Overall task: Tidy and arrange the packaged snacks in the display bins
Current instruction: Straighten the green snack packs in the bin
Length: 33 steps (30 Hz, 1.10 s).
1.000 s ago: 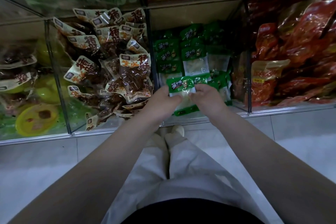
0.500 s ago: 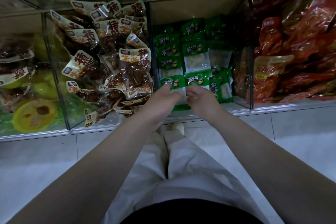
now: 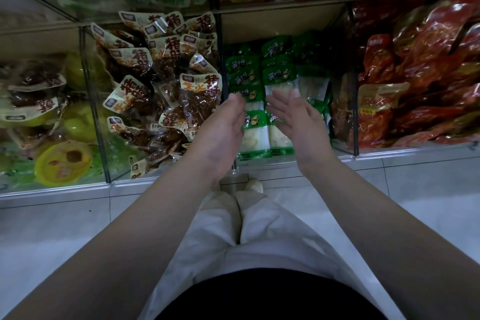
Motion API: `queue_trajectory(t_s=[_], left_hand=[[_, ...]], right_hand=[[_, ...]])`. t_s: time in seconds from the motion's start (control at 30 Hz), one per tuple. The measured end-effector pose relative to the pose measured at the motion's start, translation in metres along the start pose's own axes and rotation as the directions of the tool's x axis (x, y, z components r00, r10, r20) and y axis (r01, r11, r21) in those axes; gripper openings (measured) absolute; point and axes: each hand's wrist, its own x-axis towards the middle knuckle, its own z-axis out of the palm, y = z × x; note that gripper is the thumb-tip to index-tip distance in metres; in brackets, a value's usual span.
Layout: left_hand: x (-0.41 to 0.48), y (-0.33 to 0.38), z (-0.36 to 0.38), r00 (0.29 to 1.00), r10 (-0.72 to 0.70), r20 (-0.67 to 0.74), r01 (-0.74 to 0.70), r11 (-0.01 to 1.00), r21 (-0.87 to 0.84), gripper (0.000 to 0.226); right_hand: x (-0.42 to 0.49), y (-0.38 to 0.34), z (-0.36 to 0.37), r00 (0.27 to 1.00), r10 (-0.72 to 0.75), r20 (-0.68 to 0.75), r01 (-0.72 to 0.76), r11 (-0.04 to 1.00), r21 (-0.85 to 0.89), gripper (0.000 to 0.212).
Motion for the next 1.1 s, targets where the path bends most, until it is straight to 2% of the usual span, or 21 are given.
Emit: queue_trajectory(t_s=[0.2, 0.53, 0.67, 1.1], left_hand=[[-0.010, 0.020, 0.004, 0.996, 0.083, 0.022, -0.082, 0.995, -0.065, 0.058], [-0.024, 0.057, 0.004, 0.972, 0.228, 0.050, -0.224, 0.972, -0.069, 0.055], [-0.029, 0.075, 0.001, 0.957, 0.282, 0.064, -0.280, 0.959, -0.039, 0.054], [-0.045, 0.161, -0.024, 0.879, 0.449, 0.161, -0.454, 0.891, -0.007, 0.054]], right_hand=[[-0.007, -0.025, 0.011, 0.997, -0.053, 0.052, 0.051, 0.998, 0.042, 0.046], [-0.013, -0.061, 0.017, 0.975, -0.208, 0.083, 0.203, 0.977, 0.069, 0.049], [-0.017, -0.078, 0.023, 0.956, -0.282, 0.085, 0.277, 0.958, 0.068, 0.060], [-0.016, -0.142, 0.047, 0.900, -0.433, 0.050, 0.426, 0.898, 0.107, 0.053]])
